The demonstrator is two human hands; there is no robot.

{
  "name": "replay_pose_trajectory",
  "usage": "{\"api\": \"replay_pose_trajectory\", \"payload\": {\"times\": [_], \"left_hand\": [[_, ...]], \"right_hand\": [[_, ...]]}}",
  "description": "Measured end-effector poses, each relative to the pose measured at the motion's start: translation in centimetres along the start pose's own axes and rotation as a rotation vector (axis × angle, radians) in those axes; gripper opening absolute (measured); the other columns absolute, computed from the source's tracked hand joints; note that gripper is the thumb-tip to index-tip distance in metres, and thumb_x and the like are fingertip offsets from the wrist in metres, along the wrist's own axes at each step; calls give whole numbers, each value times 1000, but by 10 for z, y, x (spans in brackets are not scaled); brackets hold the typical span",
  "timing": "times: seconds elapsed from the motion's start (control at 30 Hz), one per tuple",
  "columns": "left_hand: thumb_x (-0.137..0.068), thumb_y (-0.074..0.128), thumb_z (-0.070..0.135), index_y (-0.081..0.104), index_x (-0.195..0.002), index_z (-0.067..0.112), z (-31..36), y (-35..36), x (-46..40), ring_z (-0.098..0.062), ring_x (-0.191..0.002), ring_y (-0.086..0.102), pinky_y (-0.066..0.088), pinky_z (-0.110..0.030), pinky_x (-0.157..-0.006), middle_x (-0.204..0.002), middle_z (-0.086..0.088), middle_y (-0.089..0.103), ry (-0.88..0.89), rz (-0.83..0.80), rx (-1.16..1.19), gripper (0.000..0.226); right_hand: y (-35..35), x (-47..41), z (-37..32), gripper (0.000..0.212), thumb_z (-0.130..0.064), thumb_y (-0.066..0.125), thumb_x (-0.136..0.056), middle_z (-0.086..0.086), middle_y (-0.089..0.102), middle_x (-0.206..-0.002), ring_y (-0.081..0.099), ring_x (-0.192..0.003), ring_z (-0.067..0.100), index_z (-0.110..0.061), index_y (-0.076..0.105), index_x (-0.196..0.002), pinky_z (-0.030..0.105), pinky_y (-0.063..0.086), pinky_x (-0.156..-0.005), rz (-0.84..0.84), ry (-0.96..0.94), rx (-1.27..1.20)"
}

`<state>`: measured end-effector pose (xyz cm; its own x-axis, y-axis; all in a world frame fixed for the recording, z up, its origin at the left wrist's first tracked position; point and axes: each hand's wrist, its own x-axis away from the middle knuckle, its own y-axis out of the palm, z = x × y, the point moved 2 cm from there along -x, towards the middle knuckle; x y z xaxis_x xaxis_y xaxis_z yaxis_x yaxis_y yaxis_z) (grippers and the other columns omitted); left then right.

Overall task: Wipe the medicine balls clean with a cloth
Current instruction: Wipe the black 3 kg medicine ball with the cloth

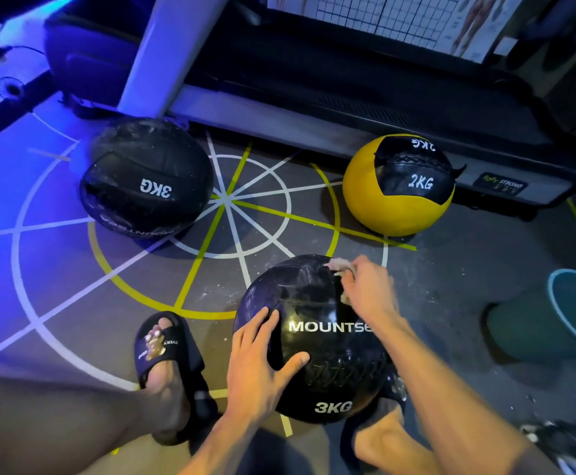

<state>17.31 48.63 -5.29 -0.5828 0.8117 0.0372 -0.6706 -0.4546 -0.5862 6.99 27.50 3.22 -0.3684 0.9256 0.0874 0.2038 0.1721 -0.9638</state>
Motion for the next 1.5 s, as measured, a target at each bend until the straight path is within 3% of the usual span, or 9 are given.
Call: {"api": "replay_pose_trajectory", "payload": {"times": [0.27, 0.53, 0.63, 0.73, 0.97, 1.1, 1.17, 1.37, 1.5], "left_hand": [[-77, 53, 85, 43, -154, 34, 9, 9, -3, -8, -143, 29, 30, -31, -118, -160, 16, 35, 25, 16, -60, 93], [-80, 54, 83, 43, -154, 33, 26, 23, -9, -11, -142, 31, 29, -31, -117, -161, 17, 34, 72, 1, -106, 90], [-81, 54, 82, 44, -154, 31, 31, 25, -12, -13, -141, 33, 32, -34, -116, -161, 14, 36, 64, 12, -109, 90], [-80, 52, 82, 41, -156, 31, 29, 23, -14, -14, -142, 32, 34, -37, -116, -161, 13, 36, 62, -5, -137, 92], [-80, 52, 85, 43, -155, 33, 33, 26, -14, -13, -144, 29, 32, -36, -115, -163, 17, 31, 66, -29, -116, 92], [-82, 50, 83, 45, -155, 29, 32, 28, -17, -16, -142, 34, 37, -39, -114, -162, 12, 36, 69, -13, -135, 90], [-84, 48, 85, 40, -157, 31, 31, 29, -19, -16, -143, 33, 35, -39, -115, -162, 11, 36, 83, -30, -158, 91], [-82, 53, 81, 44, -155, 32, 34, 34, -19, -15, -144, 32, 35, -37, -115, -162, 14, 35, 110, -36, -154, 88], [-83, 50, 84, 42, -155, 34, 32, 36, -20, -15, -143, 33, 35, -37, -115, -161, 14, 36, 119, -41, -172, 88]], "right_hand": [[17, 9, -49, 25, -26, 53, -102, 3, 67, -114, 66, -100, 21, -15, 60, -123, 36, 52, -84, -88, -268, 44], [-7, -15, 14, 20, -25, 55, -101, 16, 72, -98, 67, -92, 39, -12, 70, -98, 39, 47, -71, -20, 79, 30], [11, -9, -35, 23, -19, 53, -100, 6, 73, -102, 70, -88, 24, -17, 71, -115, 41, 59, -81, -73, -127, -17], [20, -1, -69, 27, -19, 50, -101, 1, 68, -113, 67, -97, 21, -27, 71, -117, 38, 55, -84, -209, -394, 105], [-11, -37, 5, 17, -17, 52, -100, 13, 72, -99, 68, -88, 31, -12, 68, -99, 35, 49, -72, -106, 4, 181], [5, -10, -49, 33, -15, 51, -102, -8, 70, -125, 69, -101, 13, -33, 71, -121, 33, 54, -93, -186, -292, 29], [16, 0, -72, 32, -18, 50, -102, -3, 68, -126, 67, -107, 19, -31, 67, -125, 38, 54, -94, -258, -456, 133], [-4, -41, -23, 15, -21, 54, -97, 9, 70, -97, 68, -92, 31, -15, 67, -96, 37, 53, -76, -133, -171, 248], [14, -14, -56, 29, -19, 50, -101, -3, 70, -117, 67, -103, 17, -31, 70, -119, 38, 56, -92, -300, -399, 179]]}}
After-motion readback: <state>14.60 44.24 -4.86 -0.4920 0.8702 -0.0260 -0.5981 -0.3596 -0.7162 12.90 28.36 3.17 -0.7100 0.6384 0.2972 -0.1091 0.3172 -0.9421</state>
